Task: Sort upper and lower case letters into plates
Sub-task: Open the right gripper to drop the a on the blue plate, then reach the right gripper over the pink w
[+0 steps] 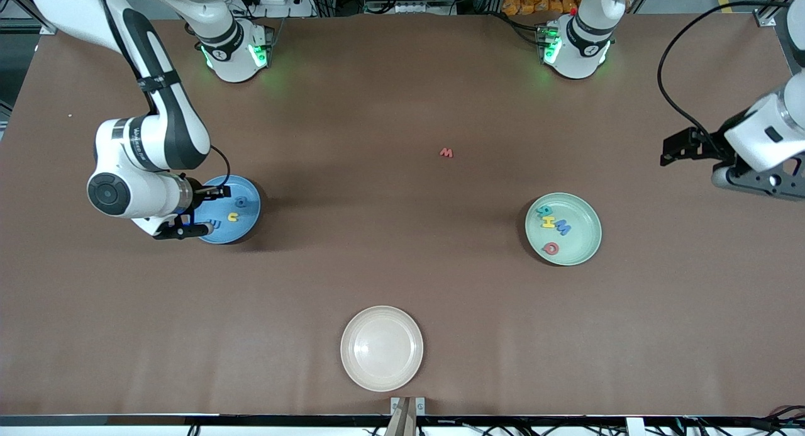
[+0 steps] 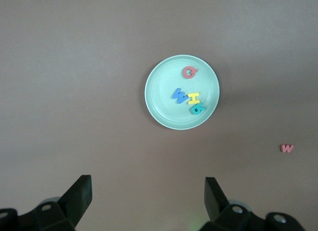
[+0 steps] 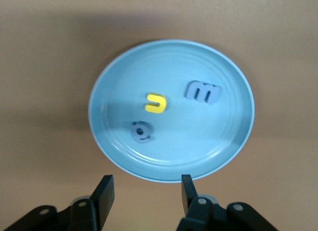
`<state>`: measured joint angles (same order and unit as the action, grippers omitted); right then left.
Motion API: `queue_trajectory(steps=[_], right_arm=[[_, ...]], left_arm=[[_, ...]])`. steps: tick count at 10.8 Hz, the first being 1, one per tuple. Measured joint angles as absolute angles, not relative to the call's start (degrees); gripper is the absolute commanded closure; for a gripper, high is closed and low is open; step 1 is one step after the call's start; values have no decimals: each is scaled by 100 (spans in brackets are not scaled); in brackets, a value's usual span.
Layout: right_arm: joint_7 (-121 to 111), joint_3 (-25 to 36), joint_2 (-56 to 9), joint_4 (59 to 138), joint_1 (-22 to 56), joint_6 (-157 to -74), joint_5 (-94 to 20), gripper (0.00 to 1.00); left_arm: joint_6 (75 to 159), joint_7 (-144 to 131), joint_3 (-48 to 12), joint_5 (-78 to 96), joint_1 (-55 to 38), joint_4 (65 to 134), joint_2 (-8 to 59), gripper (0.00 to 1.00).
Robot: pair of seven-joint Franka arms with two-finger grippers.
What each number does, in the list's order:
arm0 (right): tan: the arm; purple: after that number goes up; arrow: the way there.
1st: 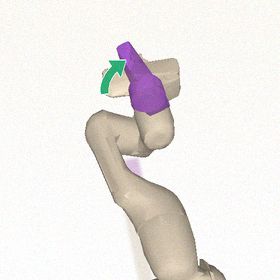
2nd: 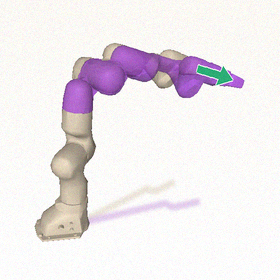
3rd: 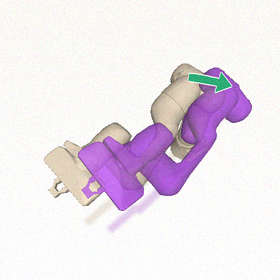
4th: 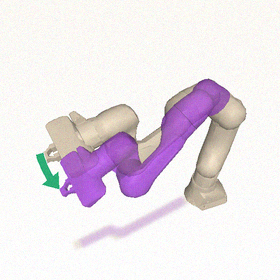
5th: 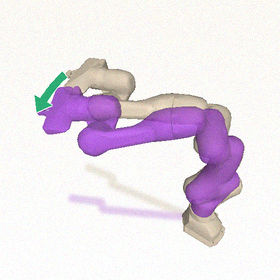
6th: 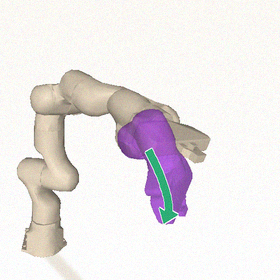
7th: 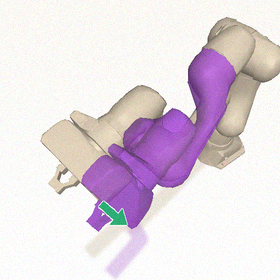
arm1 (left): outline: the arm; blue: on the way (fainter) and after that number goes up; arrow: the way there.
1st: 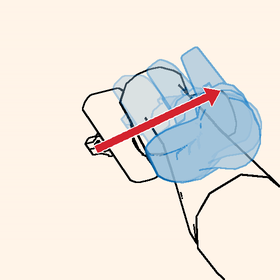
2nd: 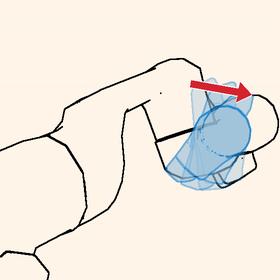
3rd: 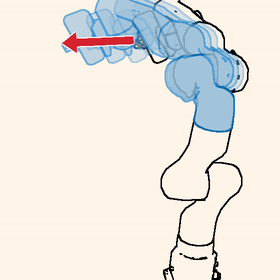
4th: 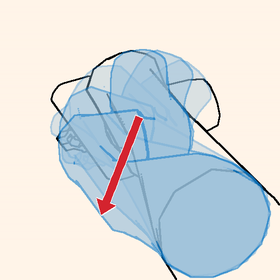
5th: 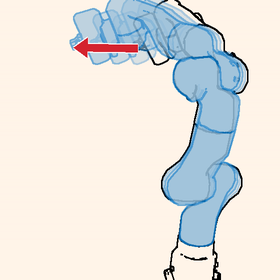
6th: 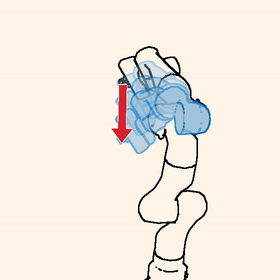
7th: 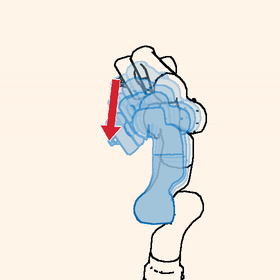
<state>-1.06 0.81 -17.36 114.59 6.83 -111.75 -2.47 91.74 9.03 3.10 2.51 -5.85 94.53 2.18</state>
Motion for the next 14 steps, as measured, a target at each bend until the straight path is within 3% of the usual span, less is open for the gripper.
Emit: queue_trajectory(steps=[9,14], right_arm=[[2610,25,-1694,10619,3222,-11375,-1007,39],[4759,13,-2305,10257,4710,-12273,-1023,39]], left_arm=[[9291,907,129,21,-585,9604,126,0],[9315,907,124,21,-583,9607,126,0]])
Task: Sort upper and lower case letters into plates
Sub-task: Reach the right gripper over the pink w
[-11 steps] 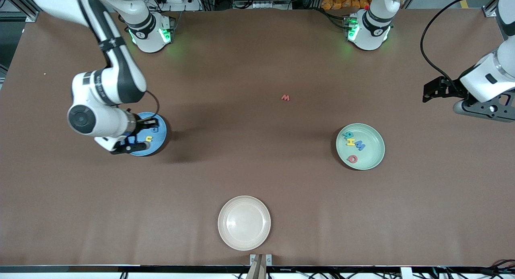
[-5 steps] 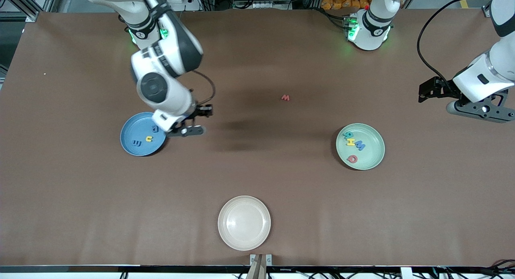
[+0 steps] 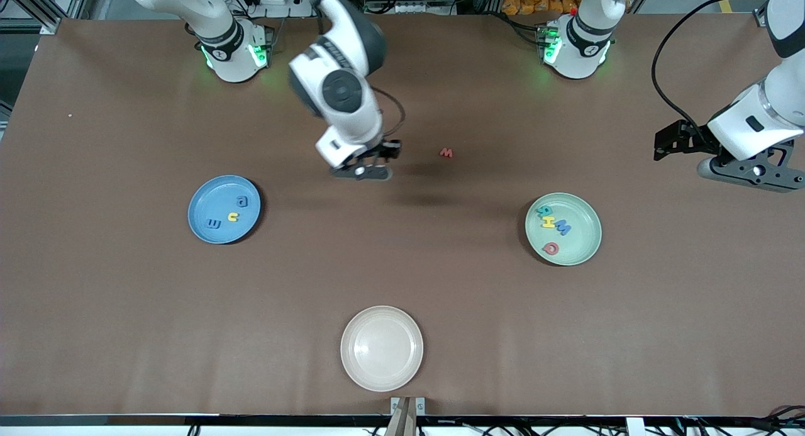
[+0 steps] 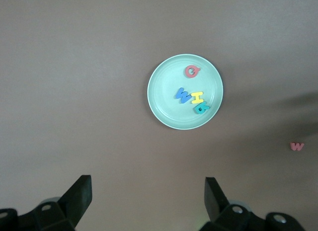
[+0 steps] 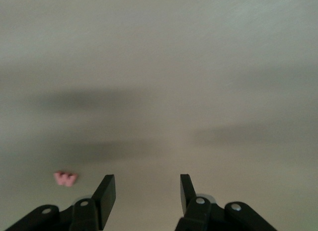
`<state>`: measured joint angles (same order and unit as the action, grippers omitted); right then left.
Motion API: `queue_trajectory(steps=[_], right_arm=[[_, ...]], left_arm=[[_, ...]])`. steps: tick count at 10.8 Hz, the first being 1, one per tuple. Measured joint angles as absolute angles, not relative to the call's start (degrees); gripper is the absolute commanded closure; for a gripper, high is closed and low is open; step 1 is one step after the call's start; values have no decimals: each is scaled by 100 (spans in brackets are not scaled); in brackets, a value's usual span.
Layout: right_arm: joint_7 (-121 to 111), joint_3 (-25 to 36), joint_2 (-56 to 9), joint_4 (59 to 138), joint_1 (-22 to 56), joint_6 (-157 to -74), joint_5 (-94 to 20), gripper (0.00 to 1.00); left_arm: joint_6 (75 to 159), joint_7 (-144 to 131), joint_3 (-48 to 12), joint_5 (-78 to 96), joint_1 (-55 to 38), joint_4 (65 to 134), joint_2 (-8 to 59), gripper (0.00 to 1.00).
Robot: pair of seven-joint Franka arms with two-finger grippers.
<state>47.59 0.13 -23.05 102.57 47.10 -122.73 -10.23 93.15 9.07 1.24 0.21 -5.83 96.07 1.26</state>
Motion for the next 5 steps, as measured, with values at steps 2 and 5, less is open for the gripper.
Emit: queue_trajectory(steps=[2,5], right_arm=[[5390,15,-2712,10070,5109,-12778,-1023,39],[6015,18,-3391,9337,5591,-12933,-1023,39]], left_arm=[[9322,907,123,21,-581,9607,126,0],[9323,907,122,21,-577,9607,126,0]])
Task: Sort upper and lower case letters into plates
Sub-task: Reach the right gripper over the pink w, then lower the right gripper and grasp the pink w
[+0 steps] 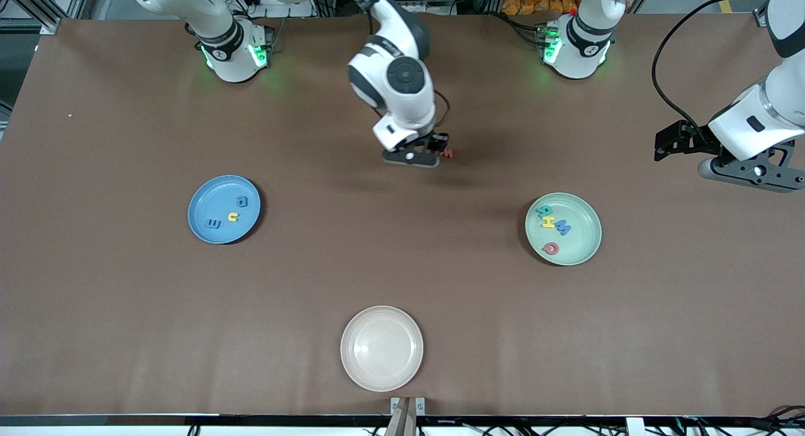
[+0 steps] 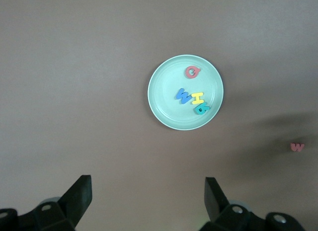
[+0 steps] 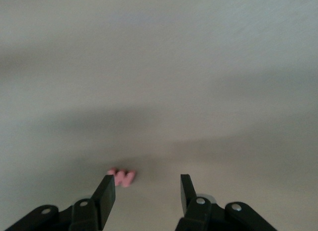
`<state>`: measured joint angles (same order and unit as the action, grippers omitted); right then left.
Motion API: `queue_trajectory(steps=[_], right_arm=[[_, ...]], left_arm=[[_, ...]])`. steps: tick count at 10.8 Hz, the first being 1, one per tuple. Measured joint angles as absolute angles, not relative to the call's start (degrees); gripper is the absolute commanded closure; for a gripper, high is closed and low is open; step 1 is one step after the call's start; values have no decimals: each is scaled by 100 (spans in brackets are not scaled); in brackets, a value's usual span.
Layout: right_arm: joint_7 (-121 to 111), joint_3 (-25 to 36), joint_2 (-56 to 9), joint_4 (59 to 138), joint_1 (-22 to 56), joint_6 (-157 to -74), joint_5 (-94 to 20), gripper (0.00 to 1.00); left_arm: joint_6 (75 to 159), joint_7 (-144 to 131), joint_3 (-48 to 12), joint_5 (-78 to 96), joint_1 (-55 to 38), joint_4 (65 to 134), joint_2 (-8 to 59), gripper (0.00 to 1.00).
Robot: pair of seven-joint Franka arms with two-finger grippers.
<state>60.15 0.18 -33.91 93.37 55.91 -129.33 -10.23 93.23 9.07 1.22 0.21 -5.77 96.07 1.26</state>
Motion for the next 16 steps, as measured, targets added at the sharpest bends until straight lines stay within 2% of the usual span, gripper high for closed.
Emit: queue_trajectory(steps=[3,4,5,16], right_arm=[[6272,29,-3763,8901,5982,-13135,-982,38],[6381,31,-3809,8877,6067,-13153,-888,28],[6578,32,-3852,8864,6121,-13181,-714,27],[7972,46,-4432,8698,6226,-13462,-190,28]], left_arm=[[9324,907,121,21,-577,9606,126,0],[9324,907,121,21,-577,9606,126,0],[9325,907,121,21,-577,9606,126,0],[9326,912,121,21,-573,9606,126,0]])
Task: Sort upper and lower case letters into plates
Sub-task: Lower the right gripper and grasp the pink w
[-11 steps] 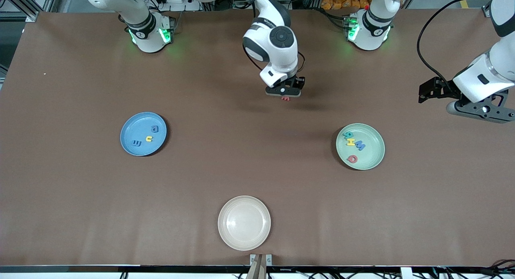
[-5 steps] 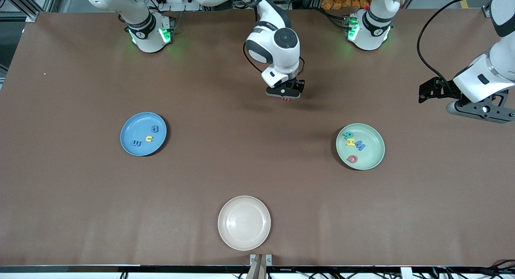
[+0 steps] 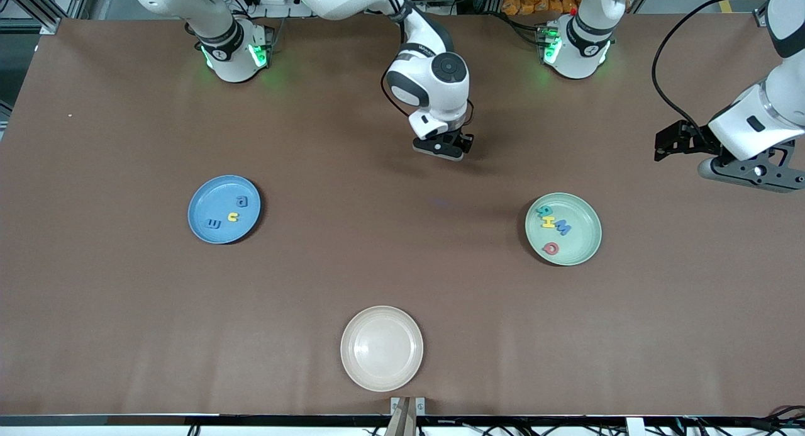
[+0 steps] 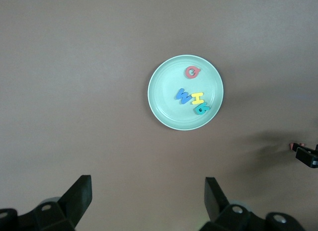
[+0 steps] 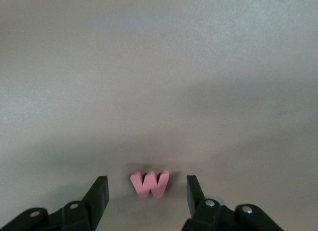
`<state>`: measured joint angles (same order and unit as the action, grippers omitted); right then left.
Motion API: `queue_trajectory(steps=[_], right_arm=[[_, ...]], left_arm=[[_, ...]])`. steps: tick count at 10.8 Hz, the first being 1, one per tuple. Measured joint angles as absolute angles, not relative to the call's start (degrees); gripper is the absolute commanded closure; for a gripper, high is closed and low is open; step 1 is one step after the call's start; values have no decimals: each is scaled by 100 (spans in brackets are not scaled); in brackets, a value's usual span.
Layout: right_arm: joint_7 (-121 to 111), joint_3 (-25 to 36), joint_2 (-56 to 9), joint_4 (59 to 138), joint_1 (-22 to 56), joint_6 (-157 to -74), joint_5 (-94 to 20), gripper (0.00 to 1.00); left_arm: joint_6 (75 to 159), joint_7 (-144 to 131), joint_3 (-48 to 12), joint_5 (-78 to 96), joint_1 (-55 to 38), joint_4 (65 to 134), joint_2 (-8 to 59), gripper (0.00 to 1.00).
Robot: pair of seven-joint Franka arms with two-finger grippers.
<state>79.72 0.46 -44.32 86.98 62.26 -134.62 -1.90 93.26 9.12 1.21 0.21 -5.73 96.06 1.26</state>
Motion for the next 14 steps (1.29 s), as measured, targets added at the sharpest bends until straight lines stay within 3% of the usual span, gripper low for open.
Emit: queue_trajectory(steps=[14], right_arm=[[8303,141,-4820,8381,6467,-13351,358,33]], left_arm=[[9326,913,121,21,-572,9606,126,0]])
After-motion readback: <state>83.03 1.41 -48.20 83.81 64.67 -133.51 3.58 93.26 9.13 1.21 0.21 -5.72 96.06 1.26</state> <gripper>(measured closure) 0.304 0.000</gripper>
